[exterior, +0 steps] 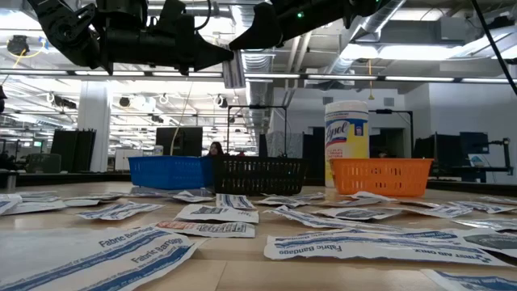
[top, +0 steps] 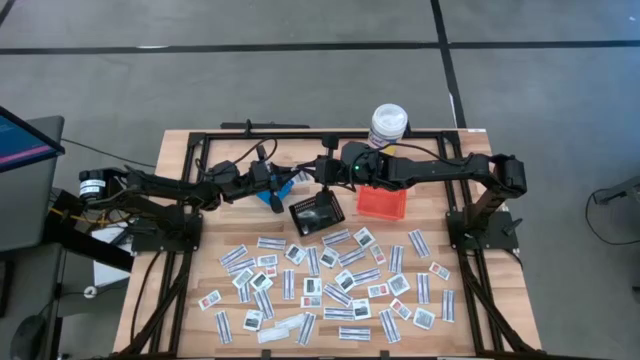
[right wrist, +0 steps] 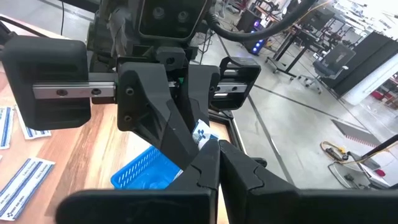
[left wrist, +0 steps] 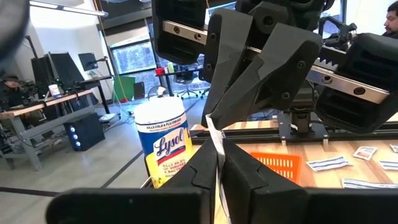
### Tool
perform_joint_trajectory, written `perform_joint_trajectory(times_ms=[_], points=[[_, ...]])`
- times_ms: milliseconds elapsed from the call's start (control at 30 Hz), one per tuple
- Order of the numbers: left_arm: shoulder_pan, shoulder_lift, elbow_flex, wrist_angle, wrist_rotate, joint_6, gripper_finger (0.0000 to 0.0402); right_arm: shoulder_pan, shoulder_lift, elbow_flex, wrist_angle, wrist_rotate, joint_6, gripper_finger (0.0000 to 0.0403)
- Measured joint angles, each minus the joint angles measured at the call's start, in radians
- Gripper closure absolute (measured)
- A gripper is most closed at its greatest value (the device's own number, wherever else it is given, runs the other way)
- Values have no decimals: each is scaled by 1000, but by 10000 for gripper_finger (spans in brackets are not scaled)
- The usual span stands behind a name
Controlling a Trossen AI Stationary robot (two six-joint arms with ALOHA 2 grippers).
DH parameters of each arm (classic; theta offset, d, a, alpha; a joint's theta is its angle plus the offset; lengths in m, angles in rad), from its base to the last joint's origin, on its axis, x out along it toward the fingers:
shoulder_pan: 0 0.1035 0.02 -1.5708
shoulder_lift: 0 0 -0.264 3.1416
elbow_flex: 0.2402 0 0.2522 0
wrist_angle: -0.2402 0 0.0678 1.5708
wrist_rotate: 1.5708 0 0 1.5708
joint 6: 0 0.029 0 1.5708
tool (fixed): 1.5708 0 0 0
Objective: Pick & Place First Aid Supplies
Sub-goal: Put the bandage into the blue container
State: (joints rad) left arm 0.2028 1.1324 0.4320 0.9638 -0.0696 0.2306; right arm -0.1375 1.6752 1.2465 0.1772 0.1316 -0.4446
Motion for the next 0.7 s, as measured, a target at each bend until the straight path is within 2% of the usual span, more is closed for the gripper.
perform_joint_trajectory(times_ms=[467,700], points=[[0,0,-3,-29,4,0,355,0,-8,0,-14,4,-1,403],[0,0,-3,-48,-21,0,379,0,-18,0,-25,4,-2,403]])
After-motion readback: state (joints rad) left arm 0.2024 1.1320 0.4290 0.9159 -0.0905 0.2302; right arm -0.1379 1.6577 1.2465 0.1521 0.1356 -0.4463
